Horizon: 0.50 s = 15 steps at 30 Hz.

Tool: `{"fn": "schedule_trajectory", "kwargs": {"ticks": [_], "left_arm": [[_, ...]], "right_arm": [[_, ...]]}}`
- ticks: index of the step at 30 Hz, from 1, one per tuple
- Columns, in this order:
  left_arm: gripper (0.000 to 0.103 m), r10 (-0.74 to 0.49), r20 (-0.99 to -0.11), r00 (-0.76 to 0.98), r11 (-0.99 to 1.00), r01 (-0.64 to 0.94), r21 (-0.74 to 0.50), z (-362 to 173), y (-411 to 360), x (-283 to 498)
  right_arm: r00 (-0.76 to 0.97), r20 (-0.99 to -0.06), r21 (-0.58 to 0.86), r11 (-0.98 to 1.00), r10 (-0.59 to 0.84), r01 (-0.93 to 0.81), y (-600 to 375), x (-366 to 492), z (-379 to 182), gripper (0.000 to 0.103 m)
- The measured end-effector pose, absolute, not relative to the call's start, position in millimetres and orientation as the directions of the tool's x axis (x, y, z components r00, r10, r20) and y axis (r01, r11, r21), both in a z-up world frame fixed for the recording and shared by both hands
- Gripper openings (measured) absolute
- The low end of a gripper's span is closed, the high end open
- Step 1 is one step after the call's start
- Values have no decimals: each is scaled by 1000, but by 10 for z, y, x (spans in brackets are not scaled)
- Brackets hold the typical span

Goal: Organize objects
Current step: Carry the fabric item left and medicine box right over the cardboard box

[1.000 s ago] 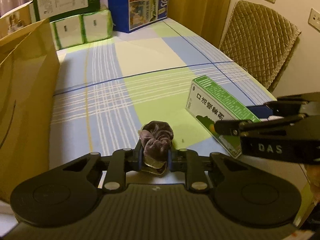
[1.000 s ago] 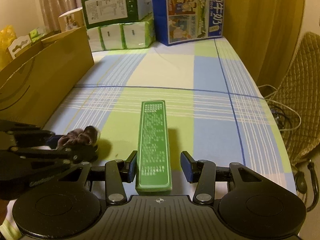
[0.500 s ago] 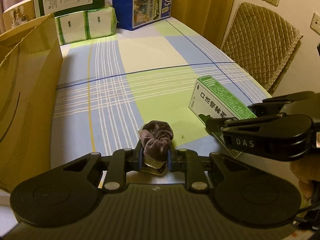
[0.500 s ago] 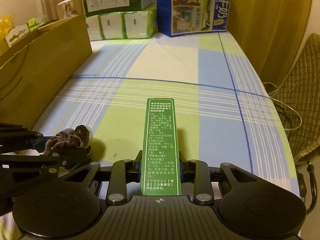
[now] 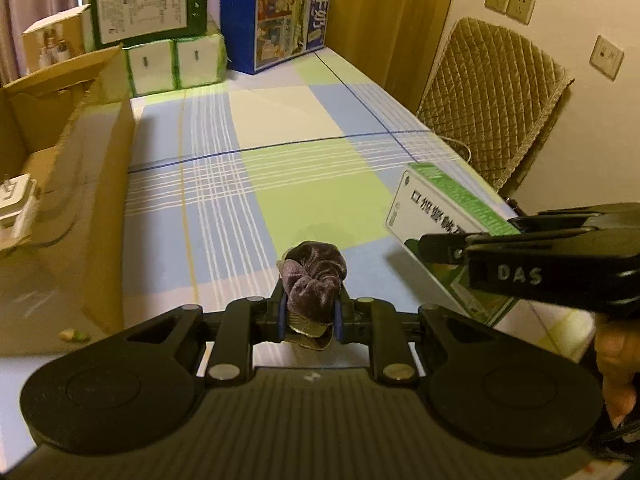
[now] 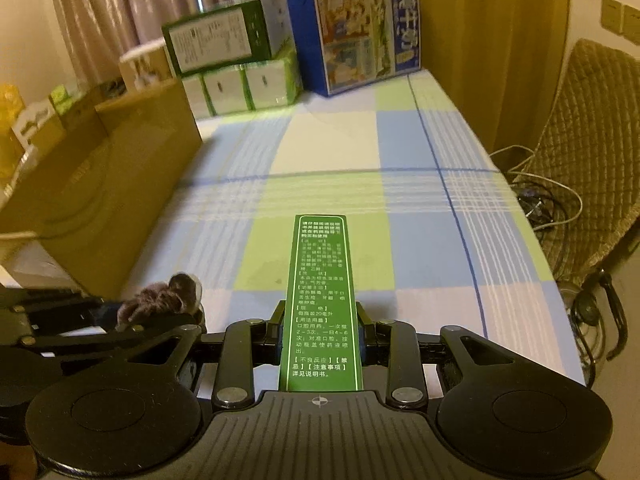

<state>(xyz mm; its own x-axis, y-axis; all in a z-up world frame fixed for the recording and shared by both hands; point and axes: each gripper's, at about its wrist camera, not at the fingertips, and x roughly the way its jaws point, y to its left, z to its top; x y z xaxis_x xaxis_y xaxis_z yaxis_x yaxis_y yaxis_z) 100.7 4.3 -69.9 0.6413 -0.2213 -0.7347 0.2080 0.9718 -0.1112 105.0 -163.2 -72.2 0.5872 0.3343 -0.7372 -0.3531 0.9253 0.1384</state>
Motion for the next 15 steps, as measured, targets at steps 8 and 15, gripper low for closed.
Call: {"fn": "schedule_trajectory", "kwargs": {"ticks": [8,15], "left_arm": [[17,-203,-705,680,977,190,-97,-279,170,599],[17,-190,-691,698,980,181,-87,-49,284,317]], "right_arm": [[626,-689,147,916,365,-373,-1586,576,-287,28],[624,-680,142,904,385,-403,-1447,297,-138,28]]}}
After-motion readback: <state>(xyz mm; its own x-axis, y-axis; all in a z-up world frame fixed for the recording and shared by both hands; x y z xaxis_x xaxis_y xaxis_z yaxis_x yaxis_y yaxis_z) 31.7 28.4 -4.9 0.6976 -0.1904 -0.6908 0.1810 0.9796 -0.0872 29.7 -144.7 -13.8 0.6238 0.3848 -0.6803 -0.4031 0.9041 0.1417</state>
